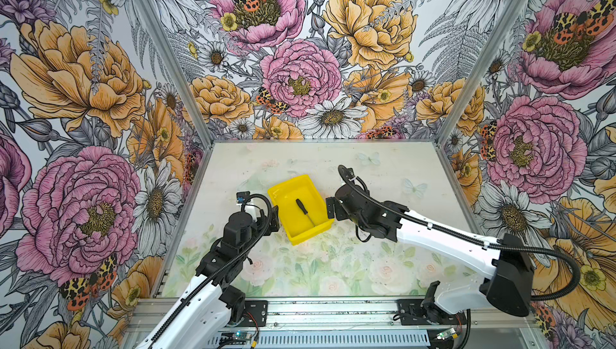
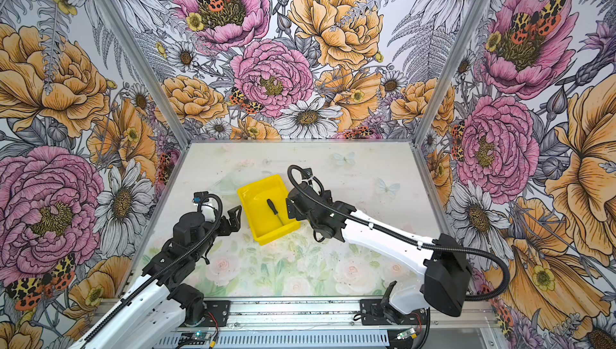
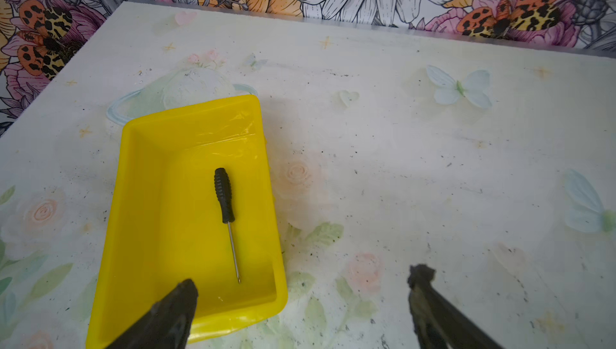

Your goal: Put the screwdriver in the bin

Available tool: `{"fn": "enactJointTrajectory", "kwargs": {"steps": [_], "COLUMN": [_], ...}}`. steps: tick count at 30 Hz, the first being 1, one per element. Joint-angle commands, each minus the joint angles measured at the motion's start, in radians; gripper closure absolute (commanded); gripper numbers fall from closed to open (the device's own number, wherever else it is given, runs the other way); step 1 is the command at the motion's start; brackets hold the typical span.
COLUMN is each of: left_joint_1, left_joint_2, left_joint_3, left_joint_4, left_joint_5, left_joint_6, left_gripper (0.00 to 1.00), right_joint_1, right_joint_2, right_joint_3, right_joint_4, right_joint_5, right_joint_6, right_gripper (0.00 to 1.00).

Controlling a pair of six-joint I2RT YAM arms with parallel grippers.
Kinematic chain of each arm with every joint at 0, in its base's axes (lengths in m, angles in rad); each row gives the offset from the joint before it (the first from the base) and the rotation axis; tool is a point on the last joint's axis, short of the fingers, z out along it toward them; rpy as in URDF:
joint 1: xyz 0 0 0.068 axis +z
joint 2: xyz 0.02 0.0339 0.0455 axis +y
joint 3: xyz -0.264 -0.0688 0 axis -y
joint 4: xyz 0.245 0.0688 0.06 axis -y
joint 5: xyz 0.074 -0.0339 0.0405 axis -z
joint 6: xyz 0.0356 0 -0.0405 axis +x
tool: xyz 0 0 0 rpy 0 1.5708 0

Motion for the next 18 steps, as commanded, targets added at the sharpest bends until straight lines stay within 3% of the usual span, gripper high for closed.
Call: {"fn": "enactJointTrajectory", "kwargs": {"steps": [1,13,15,18], "left_joint_1": [0.026,0.164,0.190,0.220], "left_joint_2": [-0.017,0.003,0.021,0.055], "left_joint_3": [-0.005,-0.003,-0.008,-0.010], "left_joint_4": [0.052,0.057,0.081,0.115], "left_joint_5": [0.048,0.065,0.063,0.050], "left_joint_6": [0.022,0.041,0.040,0.043], "left_gripper": [0.01,0.01,0.01,0.01], "right_joint_1": [-0.024,-0.283,-0.315,-0.377], "right_joint_2": [-0.129,-0.547,-0.604,-0.704], "right_joint_3": [-0.089,-0.351,-0.394,-0.471], "right_joint_4": [-0.003,-0.002,-0.001,0.048], "right_joint_5": [0.117,0.328,0.416,0.446], "right_joint_6": [0.035,-0.033,-0.056,-0.154], "right_gripper": [0.01,0.00,0.01,0.01]}}
